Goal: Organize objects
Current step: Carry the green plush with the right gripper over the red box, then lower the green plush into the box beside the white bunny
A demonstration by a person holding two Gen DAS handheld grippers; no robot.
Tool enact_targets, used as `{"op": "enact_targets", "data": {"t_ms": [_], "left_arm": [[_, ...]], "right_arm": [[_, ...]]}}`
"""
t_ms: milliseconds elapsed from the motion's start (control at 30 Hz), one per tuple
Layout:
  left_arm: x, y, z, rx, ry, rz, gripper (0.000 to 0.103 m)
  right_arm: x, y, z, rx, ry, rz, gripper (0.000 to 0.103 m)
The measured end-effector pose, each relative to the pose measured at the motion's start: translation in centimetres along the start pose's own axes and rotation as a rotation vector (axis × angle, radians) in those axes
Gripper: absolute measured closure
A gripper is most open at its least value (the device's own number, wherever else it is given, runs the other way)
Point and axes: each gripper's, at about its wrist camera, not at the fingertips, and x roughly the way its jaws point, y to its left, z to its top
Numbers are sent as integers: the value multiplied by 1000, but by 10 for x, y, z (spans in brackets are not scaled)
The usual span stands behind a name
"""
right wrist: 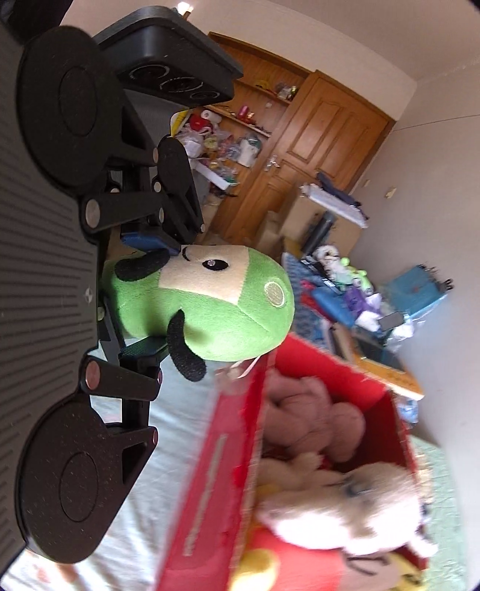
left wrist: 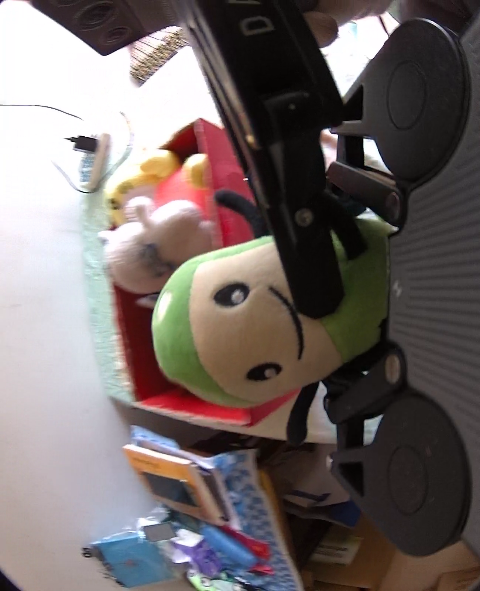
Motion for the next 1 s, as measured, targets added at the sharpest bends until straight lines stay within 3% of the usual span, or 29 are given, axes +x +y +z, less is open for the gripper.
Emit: {"op": "enact_targets", "data": {"t_ms": [133, 433, 667, 1000], "left_arm": [[-3, 10, 20, 23, -75, -24, 32], [18, 26, 67, 59, -145, -59, 32], [56, 33, 85, 56, -134, -81, 32], [100, 40, 87, 34, -67, -114, 32]], "right_arm": [[1, 11, 16, -35, -76, -31, 52], [0, 11, 48, -60, -214, -133, 52], [6, -5, 63, -31, -258, -208, 52], [28, -27, 71, 15, -243, -277, 52]]}}
